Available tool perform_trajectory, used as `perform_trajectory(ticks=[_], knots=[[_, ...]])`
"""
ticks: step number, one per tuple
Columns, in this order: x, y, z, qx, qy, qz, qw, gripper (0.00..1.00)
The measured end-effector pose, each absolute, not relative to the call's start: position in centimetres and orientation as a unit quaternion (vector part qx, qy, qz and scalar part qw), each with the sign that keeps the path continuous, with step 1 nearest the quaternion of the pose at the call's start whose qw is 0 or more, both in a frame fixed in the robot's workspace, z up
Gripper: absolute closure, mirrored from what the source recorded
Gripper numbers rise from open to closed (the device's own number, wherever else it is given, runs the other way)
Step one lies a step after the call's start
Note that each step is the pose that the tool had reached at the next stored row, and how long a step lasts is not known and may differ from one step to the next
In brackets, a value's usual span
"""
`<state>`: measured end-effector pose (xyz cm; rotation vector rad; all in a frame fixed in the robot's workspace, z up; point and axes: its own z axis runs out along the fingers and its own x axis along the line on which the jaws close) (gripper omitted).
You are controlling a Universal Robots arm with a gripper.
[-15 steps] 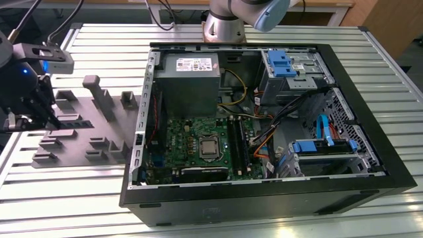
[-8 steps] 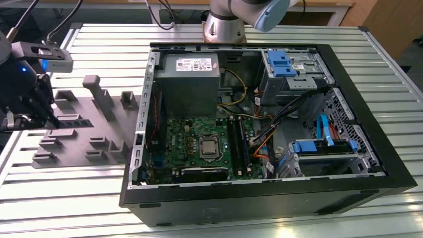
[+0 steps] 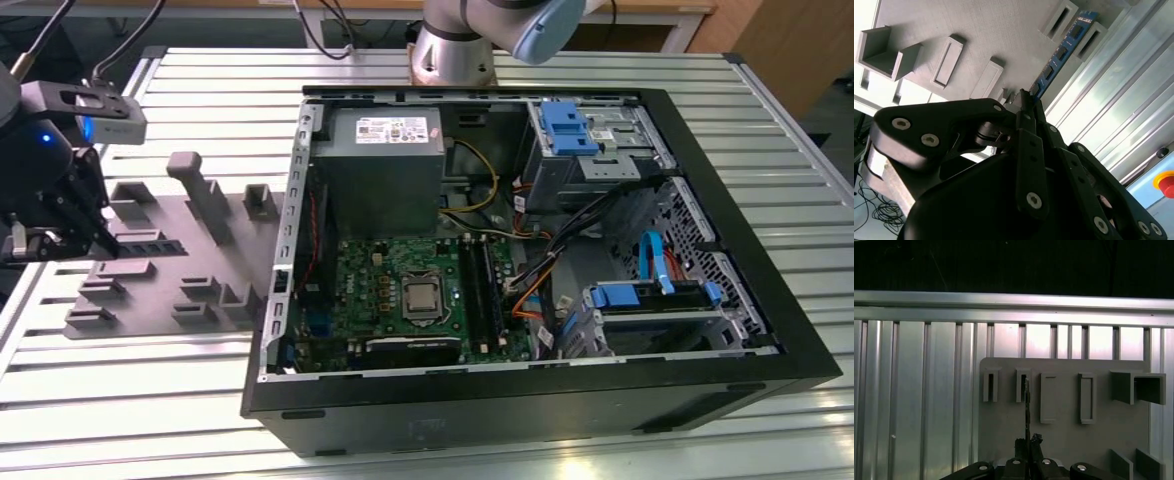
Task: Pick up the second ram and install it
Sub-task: 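Pick up the second ram and move it above second insertion slot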
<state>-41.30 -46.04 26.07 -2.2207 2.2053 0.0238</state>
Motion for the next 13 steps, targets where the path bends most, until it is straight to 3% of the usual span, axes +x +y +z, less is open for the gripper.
perform_trajectory(ticks=[13], knots=[[-41.3, -46.04, 26.39, -0.71, 0.705, 0.008, 0.006, 0.86]])
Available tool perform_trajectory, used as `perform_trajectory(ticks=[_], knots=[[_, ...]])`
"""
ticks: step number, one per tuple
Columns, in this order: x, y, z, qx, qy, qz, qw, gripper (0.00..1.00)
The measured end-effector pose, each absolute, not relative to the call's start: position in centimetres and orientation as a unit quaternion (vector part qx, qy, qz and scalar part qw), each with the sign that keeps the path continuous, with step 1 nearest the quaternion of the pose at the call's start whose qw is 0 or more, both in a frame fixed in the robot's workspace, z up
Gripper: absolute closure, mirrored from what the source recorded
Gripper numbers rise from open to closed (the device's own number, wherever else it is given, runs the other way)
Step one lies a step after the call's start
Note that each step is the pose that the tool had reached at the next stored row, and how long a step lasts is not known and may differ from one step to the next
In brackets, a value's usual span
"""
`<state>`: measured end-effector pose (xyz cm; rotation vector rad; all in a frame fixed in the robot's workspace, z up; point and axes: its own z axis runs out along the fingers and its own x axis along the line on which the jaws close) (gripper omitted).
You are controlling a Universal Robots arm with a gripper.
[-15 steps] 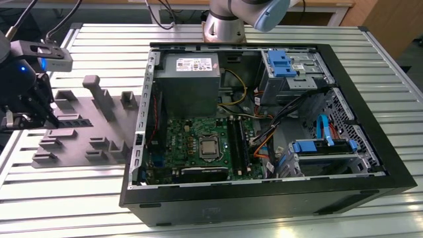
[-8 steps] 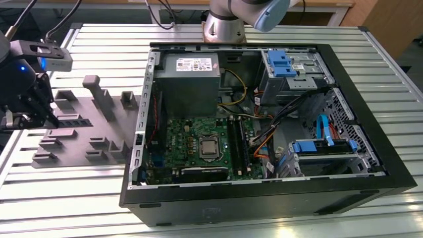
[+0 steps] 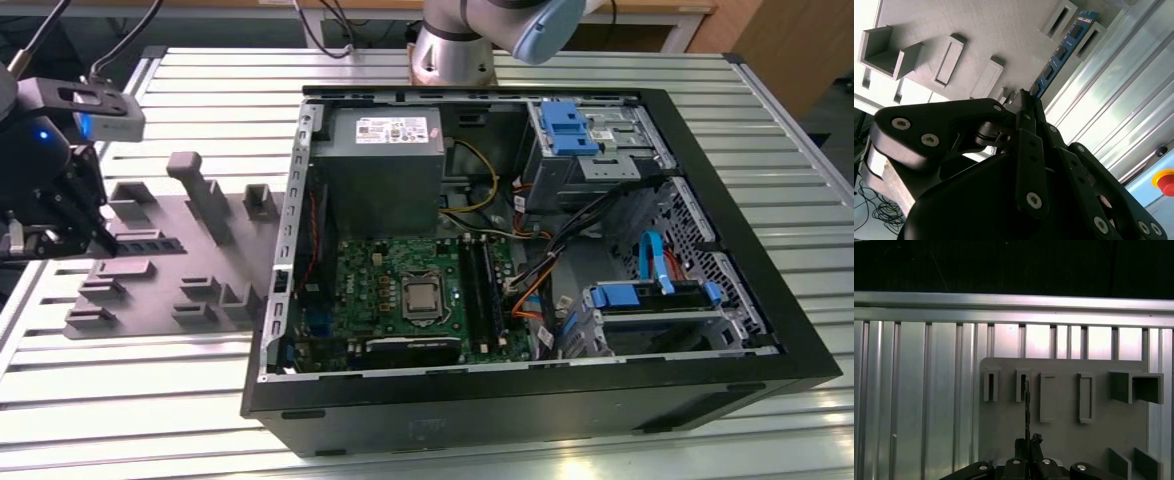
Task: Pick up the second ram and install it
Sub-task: 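Pick up the second ram and move it above second insertion slot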
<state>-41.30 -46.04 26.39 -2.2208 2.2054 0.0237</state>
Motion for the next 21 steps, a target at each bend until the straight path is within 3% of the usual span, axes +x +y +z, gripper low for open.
perform_trajectory(ticks=[21], knots=[[-41.3, -46.0, 28.5, -0.71, 0.705, 0.008, 0.006, 0.86]])
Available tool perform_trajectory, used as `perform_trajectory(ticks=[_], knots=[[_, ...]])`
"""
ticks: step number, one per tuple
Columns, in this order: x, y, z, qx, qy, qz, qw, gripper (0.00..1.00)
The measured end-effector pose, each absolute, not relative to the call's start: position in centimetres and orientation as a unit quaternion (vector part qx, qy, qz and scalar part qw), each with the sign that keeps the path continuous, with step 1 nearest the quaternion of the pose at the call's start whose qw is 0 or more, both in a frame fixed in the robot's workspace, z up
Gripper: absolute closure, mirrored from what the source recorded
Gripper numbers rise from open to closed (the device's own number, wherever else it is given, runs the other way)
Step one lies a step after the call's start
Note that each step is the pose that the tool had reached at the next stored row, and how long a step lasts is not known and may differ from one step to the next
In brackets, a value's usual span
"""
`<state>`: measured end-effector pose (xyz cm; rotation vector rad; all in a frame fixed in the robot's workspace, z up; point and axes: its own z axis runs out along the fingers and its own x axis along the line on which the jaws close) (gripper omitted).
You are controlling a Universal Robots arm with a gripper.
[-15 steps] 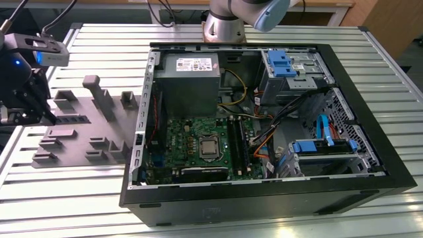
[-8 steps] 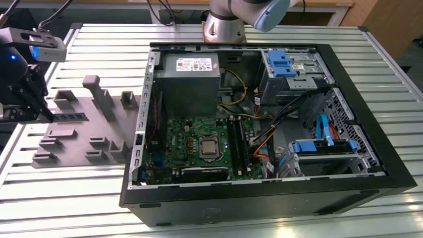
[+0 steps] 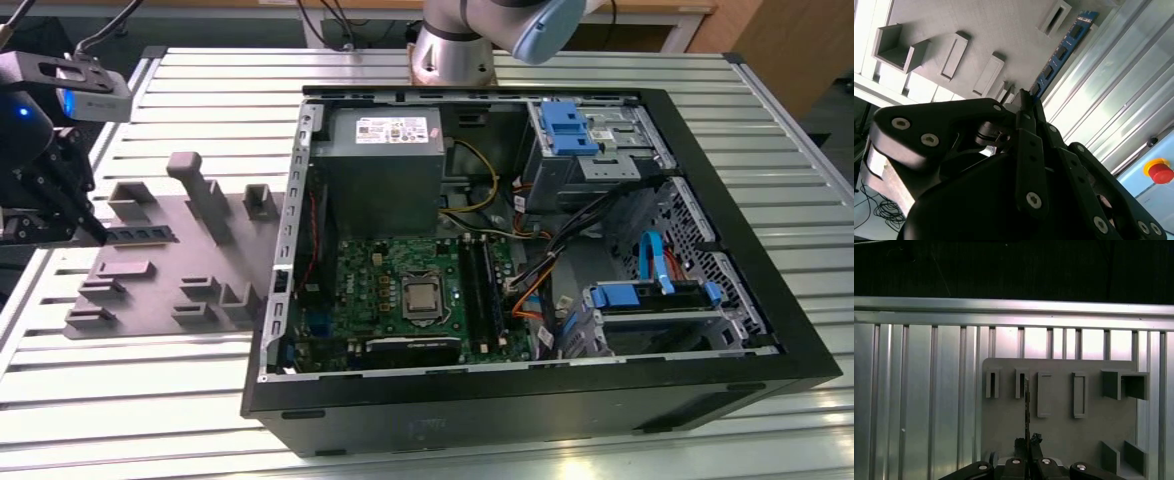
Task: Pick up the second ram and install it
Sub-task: 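Pick up the second ram and move it above second insertion slot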
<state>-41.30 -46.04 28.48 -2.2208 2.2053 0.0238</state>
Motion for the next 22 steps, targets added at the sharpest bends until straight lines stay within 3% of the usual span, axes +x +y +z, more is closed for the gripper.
perform_trajectory(ticks=[22], knots=[[-41.3, -46.04, 29.33, -0.71, 0.705, 0.008, 0.006, 0.86]])
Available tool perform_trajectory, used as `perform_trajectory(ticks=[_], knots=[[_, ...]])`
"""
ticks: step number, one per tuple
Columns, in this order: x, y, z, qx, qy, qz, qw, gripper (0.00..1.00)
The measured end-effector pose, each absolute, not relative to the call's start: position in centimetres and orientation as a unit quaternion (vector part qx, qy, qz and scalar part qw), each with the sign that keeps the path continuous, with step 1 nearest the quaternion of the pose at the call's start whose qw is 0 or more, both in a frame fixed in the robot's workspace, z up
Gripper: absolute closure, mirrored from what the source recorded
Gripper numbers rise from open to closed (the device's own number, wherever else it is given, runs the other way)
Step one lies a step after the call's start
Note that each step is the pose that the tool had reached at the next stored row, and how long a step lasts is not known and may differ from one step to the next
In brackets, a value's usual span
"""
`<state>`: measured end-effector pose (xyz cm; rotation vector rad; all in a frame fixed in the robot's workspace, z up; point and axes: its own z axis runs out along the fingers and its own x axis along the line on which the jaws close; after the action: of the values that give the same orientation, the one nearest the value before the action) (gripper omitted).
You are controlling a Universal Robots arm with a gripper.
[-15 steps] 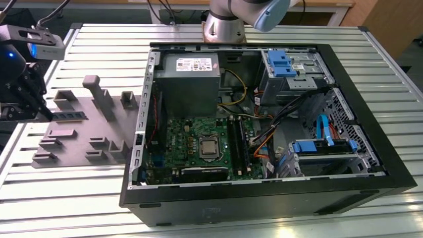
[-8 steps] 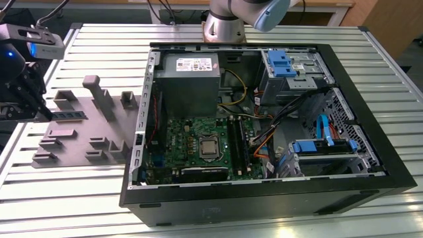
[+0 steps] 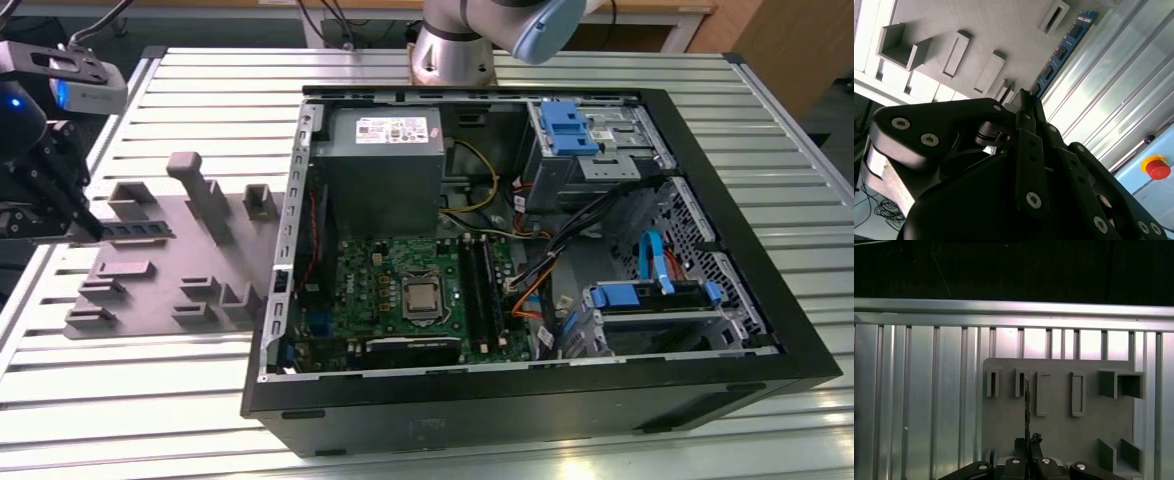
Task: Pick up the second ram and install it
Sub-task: 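Pick up the second ram and move it above second insertion slot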
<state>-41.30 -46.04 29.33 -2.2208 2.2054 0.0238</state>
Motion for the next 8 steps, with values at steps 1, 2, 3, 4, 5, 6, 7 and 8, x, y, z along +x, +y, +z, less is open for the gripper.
perform_trajectory(ticks=[1, 2, 3, 4, 5, 6, 7, 8], knots=[[-41.3, -46.0, 29.5, -0.71, 0.705, 0.008, 0.006, 0.86], [-41.3, -46.0, 29.7, -0.71, 0.705, 0.008, 0.006, 0.86], [-41.3, -46.0, 29.8, -0.71, 0.705, 0.008, 0.006, 0.86], [-41.3, -46.0, 30.0, -0.71, 0.705, 0.008, 0.006, 0.86], [-41.3, -46.0, 30.2, -0.71, 0.705, 0.008, 0.006, 0.86], [-41.3, -46.0, 30.4, -0.71, 0.705, 0.008, 0.006, 0.86], [-41.3, -46.0, 30.6, -0.71, 0.705, 0.008, 0.006, 0.86], [-41.3, -46.0, 30.8, -0.71, 0.705, 0.008, 0.006, 0.86]])
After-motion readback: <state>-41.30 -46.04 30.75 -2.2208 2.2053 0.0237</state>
